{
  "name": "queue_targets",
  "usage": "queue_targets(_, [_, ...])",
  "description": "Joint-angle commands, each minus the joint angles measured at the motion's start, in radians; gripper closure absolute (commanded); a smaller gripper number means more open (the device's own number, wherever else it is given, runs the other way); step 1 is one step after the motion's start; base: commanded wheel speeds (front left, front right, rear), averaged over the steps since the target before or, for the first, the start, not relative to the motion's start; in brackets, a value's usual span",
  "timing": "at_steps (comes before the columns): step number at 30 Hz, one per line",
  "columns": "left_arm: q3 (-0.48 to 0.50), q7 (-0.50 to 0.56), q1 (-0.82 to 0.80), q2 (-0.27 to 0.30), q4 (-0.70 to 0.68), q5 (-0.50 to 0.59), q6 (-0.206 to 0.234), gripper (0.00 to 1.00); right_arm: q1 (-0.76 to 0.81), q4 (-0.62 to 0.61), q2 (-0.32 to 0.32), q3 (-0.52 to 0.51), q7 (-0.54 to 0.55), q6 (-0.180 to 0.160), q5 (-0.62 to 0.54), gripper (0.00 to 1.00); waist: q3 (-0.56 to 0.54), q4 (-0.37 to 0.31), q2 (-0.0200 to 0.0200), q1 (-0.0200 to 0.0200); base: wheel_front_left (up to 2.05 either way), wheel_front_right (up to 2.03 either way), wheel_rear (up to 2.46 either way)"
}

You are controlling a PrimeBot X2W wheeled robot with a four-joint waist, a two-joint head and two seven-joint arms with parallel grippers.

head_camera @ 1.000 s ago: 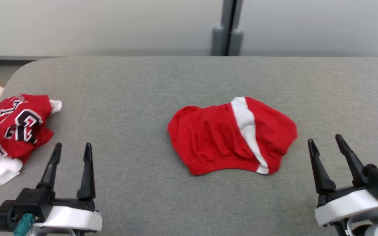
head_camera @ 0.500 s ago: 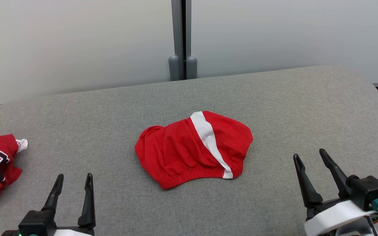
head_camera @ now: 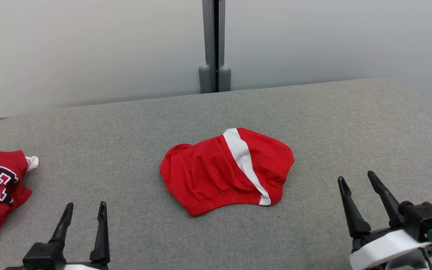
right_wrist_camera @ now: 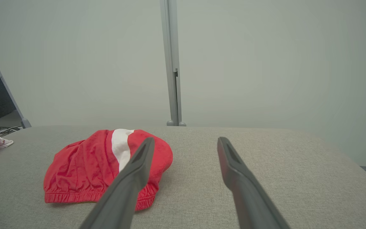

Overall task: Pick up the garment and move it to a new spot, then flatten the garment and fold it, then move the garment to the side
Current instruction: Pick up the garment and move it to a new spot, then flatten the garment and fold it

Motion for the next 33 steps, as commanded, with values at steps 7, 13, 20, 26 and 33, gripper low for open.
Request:
queue_targets(7, [-0.006, -0.002, 0.002, 0.007, 0.0, -0.008, 0.009, 0.0, 0.008, -0.003, -0.003, -0.008, 0.0, -0.001, 0.002, 0.0, 0.001, 0.002, -0.0001, 0.0, 0.0, 0.0, 0.0])
queue_targets(13, [-0.016, 0.0, -0.004, 0.01, -0.008, -0.005, 0.011, 0.0, 0.008, -0.004, 0.001, -0.006, -0.001, -0.001, 0.003, 0.0, 0.007, 0.004, -0.0001, 0.0, 0.0, 0.0, 0.0])
queue_targets(20, [-0.127, 0.024, -0.108, 0.003, -0.001, 0.026, -0.044, 0.0, -0.011, -0.022, 0.005, -0.014, 0.001, -0.001, 0.004, 0.0, 0.067, 0.014, -0.0001, 0.0, 0.0, 0.0, 0.0])
queue_targets(26, [-0.276, 0.054, -0.246, -0.014, 0.1, 0.031, -0.106, 0.0, -0.046, -0.027, -0.002, -0.008, -0.005, -0.001, 0.01, 0.0, 0.149, 0.005, -0.0001, 0.0, 0.0, 0.0, 0.0])
queue_targets(33, [-0.416, 0.09, -0.429, -0.02, 0.39, -0.009, -0.141, 0.0, -0.088, -0.009, -0.006, 0.009, -0.025, -0.001, 0.02, 0.0, 0.229, -0.029, -0.0001, 0.0, 0.0, 0.0, 0.0])
